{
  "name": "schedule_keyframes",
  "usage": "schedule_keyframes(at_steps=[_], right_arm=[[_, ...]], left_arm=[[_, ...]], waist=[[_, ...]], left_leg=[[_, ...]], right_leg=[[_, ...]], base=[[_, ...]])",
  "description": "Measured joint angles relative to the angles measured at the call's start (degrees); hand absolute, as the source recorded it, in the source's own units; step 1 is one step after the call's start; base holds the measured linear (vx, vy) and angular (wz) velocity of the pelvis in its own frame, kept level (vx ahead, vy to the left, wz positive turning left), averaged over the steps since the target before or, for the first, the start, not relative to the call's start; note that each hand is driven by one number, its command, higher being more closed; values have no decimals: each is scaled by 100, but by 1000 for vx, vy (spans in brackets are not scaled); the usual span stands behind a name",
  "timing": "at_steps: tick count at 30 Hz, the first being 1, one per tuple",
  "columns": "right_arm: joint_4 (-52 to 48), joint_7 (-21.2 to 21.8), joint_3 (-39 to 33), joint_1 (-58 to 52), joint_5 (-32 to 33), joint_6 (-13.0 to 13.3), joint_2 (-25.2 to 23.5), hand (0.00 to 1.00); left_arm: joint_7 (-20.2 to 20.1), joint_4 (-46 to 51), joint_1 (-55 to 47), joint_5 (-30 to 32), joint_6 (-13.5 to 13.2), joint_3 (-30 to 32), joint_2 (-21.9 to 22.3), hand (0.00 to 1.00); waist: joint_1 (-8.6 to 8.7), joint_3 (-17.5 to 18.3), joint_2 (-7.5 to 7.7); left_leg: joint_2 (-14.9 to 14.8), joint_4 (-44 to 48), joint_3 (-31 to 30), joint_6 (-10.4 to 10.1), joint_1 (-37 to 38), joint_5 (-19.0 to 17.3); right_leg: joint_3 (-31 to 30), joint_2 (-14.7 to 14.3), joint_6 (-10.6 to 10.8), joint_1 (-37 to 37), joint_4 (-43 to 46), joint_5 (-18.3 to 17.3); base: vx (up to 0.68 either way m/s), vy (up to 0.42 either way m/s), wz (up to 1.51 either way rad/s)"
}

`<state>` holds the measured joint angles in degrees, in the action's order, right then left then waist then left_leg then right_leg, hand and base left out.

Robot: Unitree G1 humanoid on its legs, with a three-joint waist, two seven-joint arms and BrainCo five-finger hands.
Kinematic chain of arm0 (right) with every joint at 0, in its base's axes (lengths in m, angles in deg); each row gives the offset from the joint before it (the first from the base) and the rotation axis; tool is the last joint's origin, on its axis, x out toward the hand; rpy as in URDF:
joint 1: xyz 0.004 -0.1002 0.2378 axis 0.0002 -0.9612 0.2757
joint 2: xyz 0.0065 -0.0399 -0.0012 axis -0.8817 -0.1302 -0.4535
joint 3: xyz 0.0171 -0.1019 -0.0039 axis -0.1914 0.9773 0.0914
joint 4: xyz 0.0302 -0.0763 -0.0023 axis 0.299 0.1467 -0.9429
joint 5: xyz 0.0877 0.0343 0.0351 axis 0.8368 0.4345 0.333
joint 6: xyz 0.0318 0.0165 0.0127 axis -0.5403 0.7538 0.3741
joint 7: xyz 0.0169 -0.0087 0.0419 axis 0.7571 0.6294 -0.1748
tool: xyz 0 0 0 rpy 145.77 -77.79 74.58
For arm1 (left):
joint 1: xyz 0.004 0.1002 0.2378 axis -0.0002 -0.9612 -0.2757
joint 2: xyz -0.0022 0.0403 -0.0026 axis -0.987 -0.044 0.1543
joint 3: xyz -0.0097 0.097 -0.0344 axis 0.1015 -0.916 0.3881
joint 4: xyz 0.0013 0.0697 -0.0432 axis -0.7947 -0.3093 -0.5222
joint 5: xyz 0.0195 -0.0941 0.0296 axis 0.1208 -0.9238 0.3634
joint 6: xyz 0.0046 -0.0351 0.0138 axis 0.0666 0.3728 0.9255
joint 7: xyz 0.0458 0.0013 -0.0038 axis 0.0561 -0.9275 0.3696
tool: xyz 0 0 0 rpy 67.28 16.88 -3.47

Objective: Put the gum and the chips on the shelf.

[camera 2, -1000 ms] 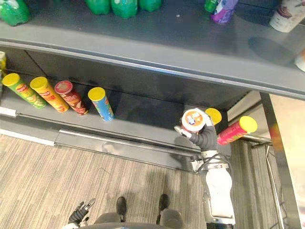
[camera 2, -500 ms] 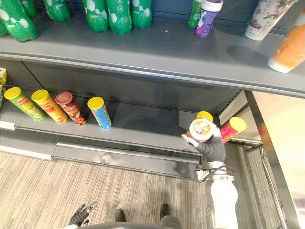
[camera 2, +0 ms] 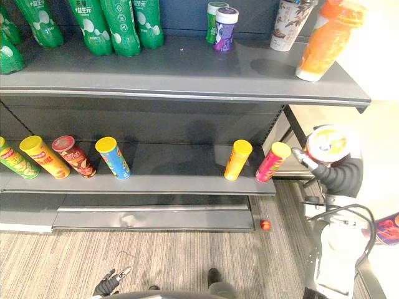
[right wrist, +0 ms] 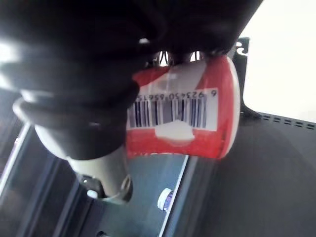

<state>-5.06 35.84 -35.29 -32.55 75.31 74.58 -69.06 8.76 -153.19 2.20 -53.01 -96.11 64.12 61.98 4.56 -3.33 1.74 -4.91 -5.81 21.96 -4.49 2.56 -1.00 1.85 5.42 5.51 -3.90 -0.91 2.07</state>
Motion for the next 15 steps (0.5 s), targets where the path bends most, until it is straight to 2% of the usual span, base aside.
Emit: schedule_keyframes(at_steps=[8,15], right_arm=[[38,-9,57,774,92,-166,652,100],[510,-20,521,1556,96,-265,1068,100]], left_arm=[[-61,7,-3,1,51,-18,-1,0],[-83,7,-18,0,64,-230,-82,0]], waist=[[-11,40,-7],[-25,171,91]], left_leg=[[-41,-7,-41,39,6,134],[-51,-7,-89,52,-4,200]], right_leg=[[100,-38,-32,17,0,26],[146,-40,-56,37,-15,58]], base=[[-22,-29,4],[-4,-8,3]])
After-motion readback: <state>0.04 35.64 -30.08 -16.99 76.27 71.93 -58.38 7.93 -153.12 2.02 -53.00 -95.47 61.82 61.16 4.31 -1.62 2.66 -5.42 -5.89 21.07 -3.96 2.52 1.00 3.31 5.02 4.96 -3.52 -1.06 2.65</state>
